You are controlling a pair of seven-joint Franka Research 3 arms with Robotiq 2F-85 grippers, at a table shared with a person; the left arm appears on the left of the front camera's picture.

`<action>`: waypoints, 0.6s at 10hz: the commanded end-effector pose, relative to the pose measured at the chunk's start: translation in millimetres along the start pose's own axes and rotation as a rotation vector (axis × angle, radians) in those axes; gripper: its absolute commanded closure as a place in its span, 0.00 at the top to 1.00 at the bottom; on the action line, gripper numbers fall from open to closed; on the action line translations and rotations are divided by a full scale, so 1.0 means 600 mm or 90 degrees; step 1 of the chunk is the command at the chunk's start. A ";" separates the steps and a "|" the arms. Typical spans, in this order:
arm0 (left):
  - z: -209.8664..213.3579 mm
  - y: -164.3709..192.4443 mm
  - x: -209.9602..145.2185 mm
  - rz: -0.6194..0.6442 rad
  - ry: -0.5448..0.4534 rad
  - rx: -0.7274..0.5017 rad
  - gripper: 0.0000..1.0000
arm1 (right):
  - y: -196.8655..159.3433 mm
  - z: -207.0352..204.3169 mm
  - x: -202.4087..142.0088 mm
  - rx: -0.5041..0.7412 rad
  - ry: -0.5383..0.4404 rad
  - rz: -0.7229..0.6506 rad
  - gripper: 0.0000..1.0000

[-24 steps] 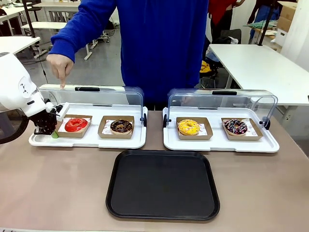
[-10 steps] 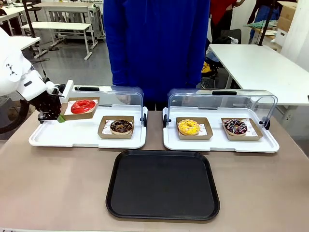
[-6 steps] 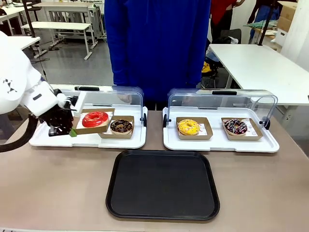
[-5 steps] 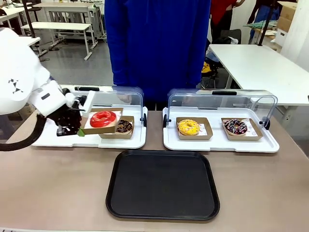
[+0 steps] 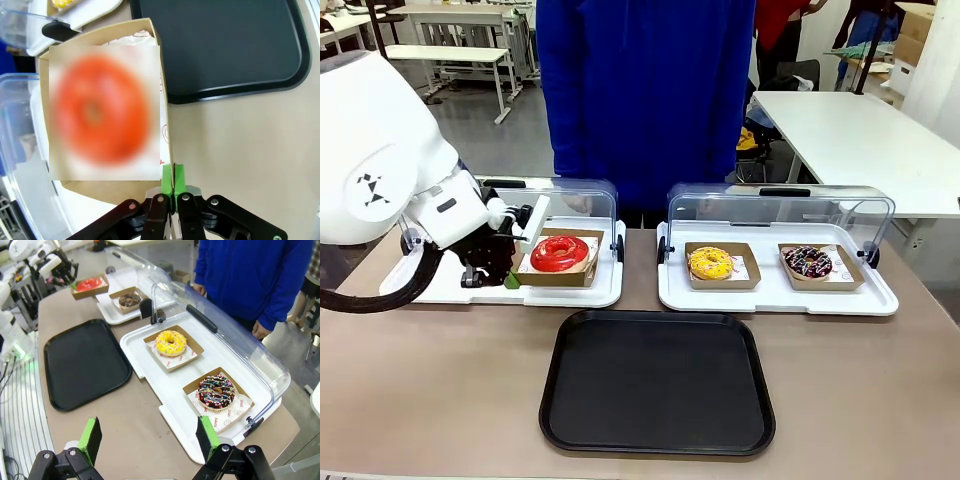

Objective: Move the first donut from the left to the tray.
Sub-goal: Pick up the Paper togo box containing the Donut indicated by the person and place it on the Handle tray.

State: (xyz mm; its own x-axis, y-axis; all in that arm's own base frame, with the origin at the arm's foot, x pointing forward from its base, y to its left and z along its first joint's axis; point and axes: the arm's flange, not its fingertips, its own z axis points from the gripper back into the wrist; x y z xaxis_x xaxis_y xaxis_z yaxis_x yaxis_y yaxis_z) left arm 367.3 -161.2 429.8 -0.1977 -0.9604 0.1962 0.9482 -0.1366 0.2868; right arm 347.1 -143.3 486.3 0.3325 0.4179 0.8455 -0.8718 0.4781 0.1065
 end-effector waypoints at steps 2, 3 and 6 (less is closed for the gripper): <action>0.003 0.005 -0.011 0.002 -0.013 0.008 0.02 | -0.006 -0.001 0.005 -0.002 -0.022 0.015 1.00; 0.001 0.002 -0.007 0.006 -0.003 0.001 0.02 | -0.006 -0.001 0.005 -0.002 -0.022 0.015 1.00; -0.012 -0.066 0.136 0.042 0.051 0.017 0.02 | -0.006 -0.001 0.005 -0.002 -0.022 0.015 1.00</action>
State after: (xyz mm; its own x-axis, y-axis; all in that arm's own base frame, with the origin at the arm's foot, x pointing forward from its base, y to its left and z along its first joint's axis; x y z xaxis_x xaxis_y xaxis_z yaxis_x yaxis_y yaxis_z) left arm 342.0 -212.2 431.2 -0.1604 -0.9706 0.1796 0.9531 -0.1049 0.2840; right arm 347.2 -143.1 486.3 0.3326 0.4187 0.8451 -0.8720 0.4777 0.1066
